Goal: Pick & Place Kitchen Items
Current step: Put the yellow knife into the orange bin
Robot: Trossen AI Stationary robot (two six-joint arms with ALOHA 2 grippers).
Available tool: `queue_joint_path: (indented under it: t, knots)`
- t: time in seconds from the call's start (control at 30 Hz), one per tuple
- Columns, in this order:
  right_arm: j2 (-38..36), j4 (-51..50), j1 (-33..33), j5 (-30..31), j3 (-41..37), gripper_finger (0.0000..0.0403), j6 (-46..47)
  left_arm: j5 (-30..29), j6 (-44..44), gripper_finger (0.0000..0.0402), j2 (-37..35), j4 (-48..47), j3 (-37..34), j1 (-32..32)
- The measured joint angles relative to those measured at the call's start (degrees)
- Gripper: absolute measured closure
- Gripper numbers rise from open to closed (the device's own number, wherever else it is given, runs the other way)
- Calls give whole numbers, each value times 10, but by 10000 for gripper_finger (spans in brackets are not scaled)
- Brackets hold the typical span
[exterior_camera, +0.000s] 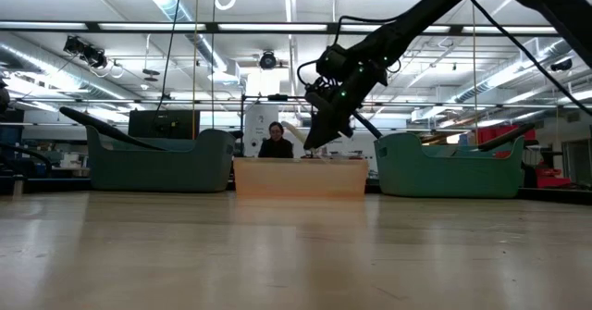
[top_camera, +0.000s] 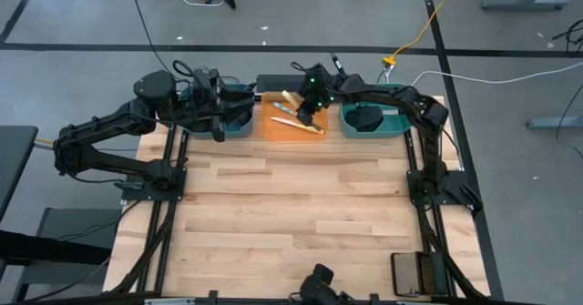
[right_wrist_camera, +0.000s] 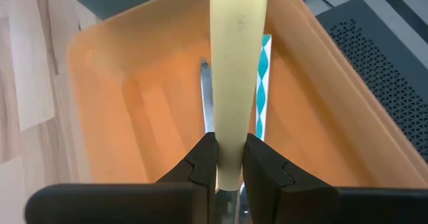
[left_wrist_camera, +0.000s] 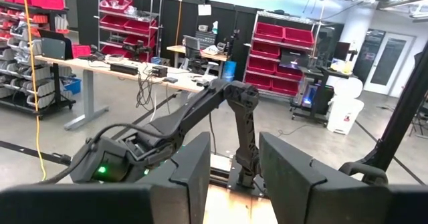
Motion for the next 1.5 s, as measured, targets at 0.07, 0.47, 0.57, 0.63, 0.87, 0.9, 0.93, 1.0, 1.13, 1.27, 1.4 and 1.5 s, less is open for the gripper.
queue_joint_path:
  t: [0.07, 0.47, 0.57, 0.63, 0.87, 0.9, 0.93, 1.0, 1.13, 1.27, 1.4, 1.5]
  knots:
    - [2, 0, 1, 0, 0, 348, 0, 0, 0, 270, 0, 0, 0, 0]
    - [2, 6, 2, 0, 0, 348, -2, -2, 0, 270, 0, 0, 0, 0]
    - [2, 6, 4, 0, 0, 348, 0, -2, 0, 270, 0, 0, 0, 0]
    - [2, 6, 4, 0, 0, 348, 0, -2, 0, 270, 0, 0, 0, 0]
    - [2, 5, 4, 0, 0, 348, 0, -2, 0, 270, 0, 0, 0, 0]
    - [2, 5, 4, 0, 0, 348, 0, -2, 0, 270, 0, 0, 0, 0]
    - [2, 5, 4, 0, 0, 348, 0, -2, 0, 270, 0, 0, 0, 0]
    - [2, 5, 5, 0, 0, 348, 0, -2, 0, 270, 0, 0, 0, 0]
    - [2, 5, 7, 0, 0, 348, 0, -2, 2, 270, 0, 0, 0, 0]
    - [2, 5, 10, 12, 0, 341, 0, -2, 3, 270, 0, 0, 0, 0]
    - [2, 5, 12, 25, 0, 314, 7, -2, 3, 270, 0, 0, 0, 0]
    - [2, 5, 12, 25, 0, 292, 7, -2, 4, 270, 0, 0, 0, 0]
